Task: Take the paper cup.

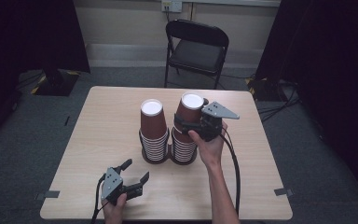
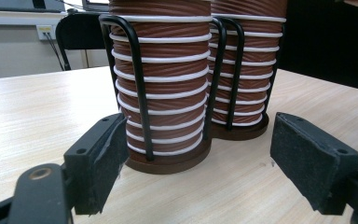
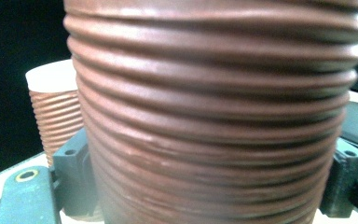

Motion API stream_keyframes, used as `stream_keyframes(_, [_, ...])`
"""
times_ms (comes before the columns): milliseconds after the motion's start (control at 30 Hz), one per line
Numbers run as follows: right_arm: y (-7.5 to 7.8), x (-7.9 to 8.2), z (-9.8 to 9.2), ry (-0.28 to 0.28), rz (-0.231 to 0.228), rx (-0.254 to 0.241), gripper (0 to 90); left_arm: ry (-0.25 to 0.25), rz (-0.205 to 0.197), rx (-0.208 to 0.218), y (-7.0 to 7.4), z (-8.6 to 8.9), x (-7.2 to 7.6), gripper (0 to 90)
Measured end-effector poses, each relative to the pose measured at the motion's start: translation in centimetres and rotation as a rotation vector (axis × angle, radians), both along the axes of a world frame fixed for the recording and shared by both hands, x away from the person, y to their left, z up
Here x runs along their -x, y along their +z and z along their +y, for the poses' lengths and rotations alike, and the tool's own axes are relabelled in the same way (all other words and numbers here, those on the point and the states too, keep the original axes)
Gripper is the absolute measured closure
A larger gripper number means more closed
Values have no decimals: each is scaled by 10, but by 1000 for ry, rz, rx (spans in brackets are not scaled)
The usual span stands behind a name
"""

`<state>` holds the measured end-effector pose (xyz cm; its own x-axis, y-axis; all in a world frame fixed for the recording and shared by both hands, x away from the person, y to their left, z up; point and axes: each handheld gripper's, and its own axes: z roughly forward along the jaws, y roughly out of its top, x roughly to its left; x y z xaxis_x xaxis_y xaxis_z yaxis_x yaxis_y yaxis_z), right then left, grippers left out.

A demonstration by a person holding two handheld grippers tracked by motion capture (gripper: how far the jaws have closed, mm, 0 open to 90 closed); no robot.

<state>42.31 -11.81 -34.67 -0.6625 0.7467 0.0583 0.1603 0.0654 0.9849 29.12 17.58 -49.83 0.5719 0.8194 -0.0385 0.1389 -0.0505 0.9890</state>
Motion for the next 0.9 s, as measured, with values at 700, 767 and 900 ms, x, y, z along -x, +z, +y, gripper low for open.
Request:
stream_keyframes(700, [19, 5, -7, -14, -50, -76, 153, 10, -2, -13, 0, 0, 0, 188])
stream_keyframes(767, [20, 6, -7, -16, -49, -79, 153, 9, -2, -13, 0, 0, 0, 187])
stream_keyframes(900, [26, 9, -9, -9, -67, -100, 154, 7, 0, -5, 0, 0, 0, 187])
